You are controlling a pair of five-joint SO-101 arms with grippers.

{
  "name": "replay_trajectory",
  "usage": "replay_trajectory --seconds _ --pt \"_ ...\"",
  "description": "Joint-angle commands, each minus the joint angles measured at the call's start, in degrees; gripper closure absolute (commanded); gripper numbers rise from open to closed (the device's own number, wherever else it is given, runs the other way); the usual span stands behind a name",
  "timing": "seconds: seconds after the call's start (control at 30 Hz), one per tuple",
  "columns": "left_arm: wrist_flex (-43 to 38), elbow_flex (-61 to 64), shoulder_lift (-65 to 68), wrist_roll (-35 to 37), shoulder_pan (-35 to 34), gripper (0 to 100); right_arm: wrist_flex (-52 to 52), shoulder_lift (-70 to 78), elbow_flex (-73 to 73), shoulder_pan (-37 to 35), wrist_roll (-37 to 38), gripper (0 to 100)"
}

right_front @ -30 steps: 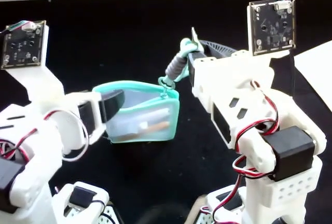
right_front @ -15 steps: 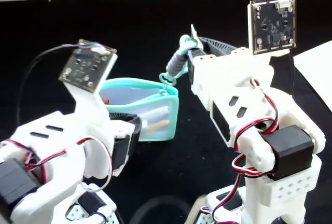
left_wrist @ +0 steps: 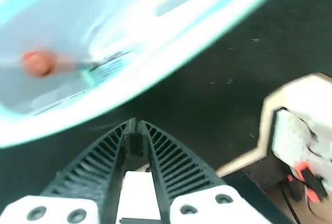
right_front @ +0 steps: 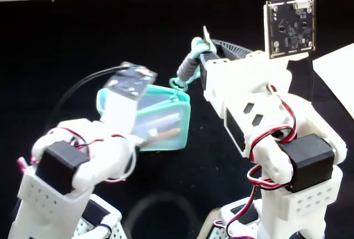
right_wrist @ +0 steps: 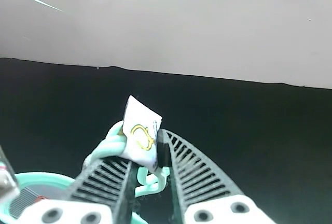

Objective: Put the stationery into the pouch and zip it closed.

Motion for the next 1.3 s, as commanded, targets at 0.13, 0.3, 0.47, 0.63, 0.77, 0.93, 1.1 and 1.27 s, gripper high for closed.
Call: replay_trajectory --seconds 0.13,0.3,0.47,0.63,0.77,0.93,1.1,1.27 --pt "0.88 9.27 -6.46 -2.64 -6.46 99 -1.63 -0.66 -2.59 -0.13 -0.44 99.2" --pt "-0.79 14.55 -8.13 -2.64 -8.84 99 -0.22 -0.75 -3.21 -4.09 -0.35 99.2" --pt "-6.24 17.71 -7.96 -2.55 -13.76 99 3.56 -0.75 -9.63 -5.05 -0.26 99.2" --pt "-9.14 18.51 -7.78 -2.46 -16.22 99 5.93 -0.75 -13.05 -5.14 -0.26 99.2" --pt "-10.81 18.33 -7.69 -2.46 -17.27 99 7.52 -0.75 -13.14 -5.32 -0.26 99.2" --pt "-13.1 18.59 -7.69 -2.29 -16.92 99 9.98 -0.75 -12.97 -10.86 -0.35 99.2" --pt "-13.19 18.33 -7.69 -2.2 -16.84 99 10.15 -0.13 -12.62 -13.49 -0.79 99.2" --pt "-18.11 18.33 -7.6 2.73 -16.31 99 10.15 -0.13 -12.53 -16.92 -0.79 99.2"
